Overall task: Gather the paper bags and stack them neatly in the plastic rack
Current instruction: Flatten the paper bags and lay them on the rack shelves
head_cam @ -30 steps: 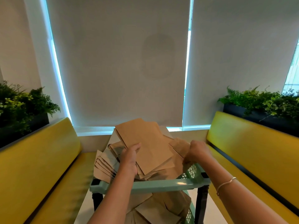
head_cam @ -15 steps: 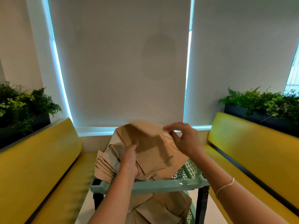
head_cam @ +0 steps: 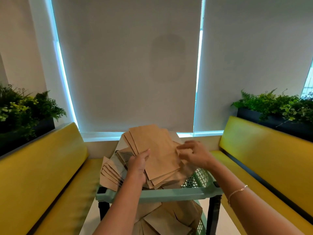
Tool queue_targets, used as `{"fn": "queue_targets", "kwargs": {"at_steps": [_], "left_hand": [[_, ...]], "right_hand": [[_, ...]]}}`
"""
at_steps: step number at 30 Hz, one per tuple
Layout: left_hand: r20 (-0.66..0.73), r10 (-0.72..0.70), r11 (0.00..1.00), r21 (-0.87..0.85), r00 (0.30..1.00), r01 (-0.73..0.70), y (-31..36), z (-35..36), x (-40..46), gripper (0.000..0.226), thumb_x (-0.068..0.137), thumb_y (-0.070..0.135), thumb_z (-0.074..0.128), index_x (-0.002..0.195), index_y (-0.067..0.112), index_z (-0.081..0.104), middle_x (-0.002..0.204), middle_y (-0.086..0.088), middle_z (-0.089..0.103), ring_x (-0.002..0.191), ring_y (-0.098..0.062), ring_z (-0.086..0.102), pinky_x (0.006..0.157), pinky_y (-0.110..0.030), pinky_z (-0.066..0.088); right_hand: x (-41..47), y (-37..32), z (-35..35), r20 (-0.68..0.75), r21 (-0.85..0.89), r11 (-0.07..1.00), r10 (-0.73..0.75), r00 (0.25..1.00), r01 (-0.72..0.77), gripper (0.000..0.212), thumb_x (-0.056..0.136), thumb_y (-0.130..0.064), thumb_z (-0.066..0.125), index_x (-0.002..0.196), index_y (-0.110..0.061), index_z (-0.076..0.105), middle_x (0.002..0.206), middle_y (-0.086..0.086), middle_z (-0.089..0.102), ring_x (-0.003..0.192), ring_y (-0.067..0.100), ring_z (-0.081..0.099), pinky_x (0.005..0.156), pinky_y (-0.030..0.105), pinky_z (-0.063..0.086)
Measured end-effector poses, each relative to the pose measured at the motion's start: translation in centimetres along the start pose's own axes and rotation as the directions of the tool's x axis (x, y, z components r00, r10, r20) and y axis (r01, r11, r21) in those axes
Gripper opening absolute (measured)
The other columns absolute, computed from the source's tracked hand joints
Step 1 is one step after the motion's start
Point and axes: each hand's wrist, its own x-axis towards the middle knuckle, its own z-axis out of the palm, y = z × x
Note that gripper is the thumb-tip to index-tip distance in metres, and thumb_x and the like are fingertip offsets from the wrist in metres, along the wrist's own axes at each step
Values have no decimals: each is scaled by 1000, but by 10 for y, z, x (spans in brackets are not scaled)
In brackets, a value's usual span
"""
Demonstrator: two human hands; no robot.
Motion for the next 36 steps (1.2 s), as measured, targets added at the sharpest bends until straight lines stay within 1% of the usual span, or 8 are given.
{"fn": "queue_targets", "kwargs": {"at_steps": [3,7,13,18,23,28,33,36], "left_hand": [[-18,-8,1000,-10,1000,7,-1,-1,3,42,81,8,67,121,5,53,115,-20,62,103,-36,59,87,-51,49],[-9,-3,1000,-11,1000,3,-1,-2,4,42,81,11,67,121,6,53,113,-19,62,101,-36,58,86,-50,49],[-12,-33,998,-53,999,33,1,-1,0,36,84,15,64,119,10,56,116,-18,62,106,-37,58,94,-55,45],[-4,-55,998,-17,998,55,1,-4,0,32,88,25,61,117,12,57,110,-18,63,98,-36,59,85,-48,49],[-54,-124,992,33,991,125,7,-1,-10,50,84,56,57,111,14,52,103,-18,62,90,-36,60,72,-45,52],[16,-69,992,-102,998,70,11,-1,-13,80,69,78,44,118,16,54,112,-17,63,98,-34,59,72,-41,51],[10,-76,995,-59,997,77,4,-2,-12,69,60,42,80,117,10,58,111,-21,65,98,-41,63,84,-59,50],[-105,-49,999,-27,993,47,4,-2,-11,47,74,12,72,116,3,52,110,-23,62,95,-39,61,85,-55,50]], "right_hand": [[19,24,-5,-137,-316,887,308,941,-337,64,81,-50,62,133,-16,47,130,10,54,122,28,48,101,37,41],[26,39,-5,-95,-195,851,479,873,-488,46,76,-22,72,115,-7,54,102,8,58,98,25,57,78,29,47],[34,28,-24,-252,101,935,354,901,-339,21,75,-5,61,92,-5,74,80,10,65,76,24,57,66,27,48],[19,-17,-46,-695,343,923,124,708,176,18,85,-7,58,94,-17,70,85,-6,65,84,11,60,77,12,43],[9,-27,-14,-361,281,889,-251,898,362,34,82,-1,65,74,-34,64,76,-17,65,73,-6,59,72,16,44],[3,-11,20,-9,167,951,-262,965,260,39,80,1,59,71,-36,68,87,-13,68,94,10,64,88,20,47],[-1,-10,25,101,193,961,-222,970,200,21,81,0,60,84,-13,76,98,-1,72,96,8,63,94,18,46],[7,-5,22,248,269,958,-165,954,96,21,77,-5,61,85,-18,76,99,-1,71,95,11,61,92,23,45]]}}
